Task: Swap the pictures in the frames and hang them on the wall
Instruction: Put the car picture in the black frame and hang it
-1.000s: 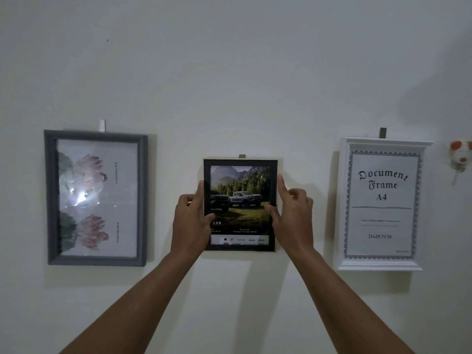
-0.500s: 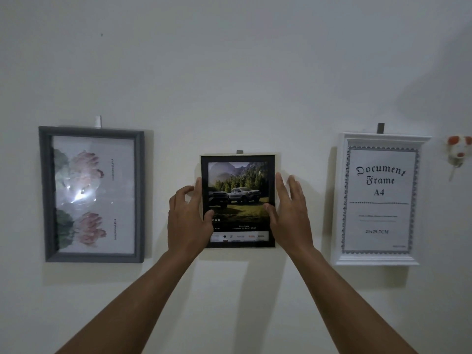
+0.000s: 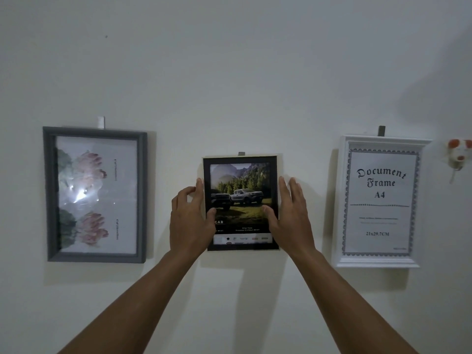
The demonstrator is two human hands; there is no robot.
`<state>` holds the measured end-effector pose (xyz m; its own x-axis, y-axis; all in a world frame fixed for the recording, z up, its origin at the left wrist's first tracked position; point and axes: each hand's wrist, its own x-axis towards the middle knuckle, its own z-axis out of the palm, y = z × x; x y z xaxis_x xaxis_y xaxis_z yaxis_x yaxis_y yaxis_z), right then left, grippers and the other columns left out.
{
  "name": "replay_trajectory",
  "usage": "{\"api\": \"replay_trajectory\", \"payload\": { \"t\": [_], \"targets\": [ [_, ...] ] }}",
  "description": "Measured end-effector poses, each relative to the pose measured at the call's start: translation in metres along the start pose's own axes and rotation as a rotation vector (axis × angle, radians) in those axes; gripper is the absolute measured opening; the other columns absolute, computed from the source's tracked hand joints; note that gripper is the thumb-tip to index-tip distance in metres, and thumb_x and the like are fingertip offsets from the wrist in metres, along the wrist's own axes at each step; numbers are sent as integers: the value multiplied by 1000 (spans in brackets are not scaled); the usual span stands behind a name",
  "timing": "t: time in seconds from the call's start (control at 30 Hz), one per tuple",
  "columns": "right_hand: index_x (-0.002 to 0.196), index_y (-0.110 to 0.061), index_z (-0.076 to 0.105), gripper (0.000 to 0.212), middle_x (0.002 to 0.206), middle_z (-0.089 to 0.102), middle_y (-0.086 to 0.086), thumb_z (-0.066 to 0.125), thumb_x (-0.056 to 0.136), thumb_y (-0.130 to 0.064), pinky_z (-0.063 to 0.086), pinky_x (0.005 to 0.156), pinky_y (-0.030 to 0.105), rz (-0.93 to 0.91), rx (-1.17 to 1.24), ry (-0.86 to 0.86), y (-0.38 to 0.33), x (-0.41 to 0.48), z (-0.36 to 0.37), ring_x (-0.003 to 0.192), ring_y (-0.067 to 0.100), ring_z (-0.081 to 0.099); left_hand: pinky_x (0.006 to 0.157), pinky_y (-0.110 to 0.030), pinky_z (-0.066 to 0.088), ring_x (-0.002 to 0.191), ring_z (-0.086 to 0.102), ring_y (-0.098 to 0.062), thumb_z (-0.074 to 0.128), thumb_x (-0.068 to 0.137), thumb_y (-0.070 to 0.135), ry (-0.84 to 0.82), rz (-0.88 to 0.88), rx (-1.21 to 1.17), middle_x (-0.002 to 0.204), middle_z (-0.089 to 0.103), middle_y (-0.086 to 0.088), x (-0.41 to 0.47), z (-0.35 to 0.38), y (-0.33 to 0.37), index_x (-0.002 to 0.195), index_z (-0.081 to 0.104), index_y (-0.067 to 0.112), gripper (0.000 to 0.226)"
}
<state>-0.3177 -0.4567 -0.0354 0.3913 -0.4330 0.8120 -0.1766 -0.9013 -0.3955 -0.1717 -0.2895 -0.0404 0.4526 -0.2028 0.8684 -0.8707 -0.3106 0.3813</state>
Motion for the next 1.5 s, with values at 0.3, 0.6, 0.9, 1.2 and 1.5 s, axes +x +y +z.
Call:
{"api": "replay_trajectory", "payload": {
  "t": [0.3, 0.6, 0.9, 1.2, 1.5],
  "targets": [
    [158, -22, 5, 73, 166, 0, 1, 48, 102, -38, 14, 124, 45, 18, -11, -49, -4, -1, -4, 152, 13, -7, 96, -41, 47, 129, 36, -24, 63, 90, 27, -24, -3, 2, 138, 42, -7, 0, -3, 1, 151, 27, 19, 72],
    [158, -20, -2, 73, 165, -8, 4, 47, 103, -28, 7, 124, 45, 2, -93, -55, -6, -5, 4, 151, 17, -14, 100, -39, 42, 132, 33, -25, 72, 85, 25, -24, 12, 87, 143, 39, -8, 7, -2, -3, 148, 33, 20, 75],
    [157, -21, -7, 76, 165, -12, 3, 45, 103, -30, 1, 124, 42, -11, -138, -26, -2, -4, 12, 150, 17, -16, 92, -42, 48, 130, 38, -27, 74, 83, 25, 18, 61, 106, 140, 44, -10, 7, -2, -6, 147, 37, 22, 74],
    [157, -20, -6, 76, 165, -9, 3, 46, 103, -28, 4, 124, 41, -18, -148, -26, 1, -3, 11, 151, 17, -13, 93, -43, 47, 131, 36, -24, 74, 82, 32, 4, 64, 98, 142, 43, -8, 7, -4, -9, 147, 37, 25, 75],
    [158, -18, -3, 77, 166, -6, 1, 46, 102, -38, 11, 124, 41, -28, -146, -49, 2, -4, 5, 152, 15, -10, 99, -41, 45, 134, 33, -23, 69, 86, 35, -16, 75, 70, 146, 38, -7, 4, -4, -13, 150, 32, 24, 75]
  ]
}}
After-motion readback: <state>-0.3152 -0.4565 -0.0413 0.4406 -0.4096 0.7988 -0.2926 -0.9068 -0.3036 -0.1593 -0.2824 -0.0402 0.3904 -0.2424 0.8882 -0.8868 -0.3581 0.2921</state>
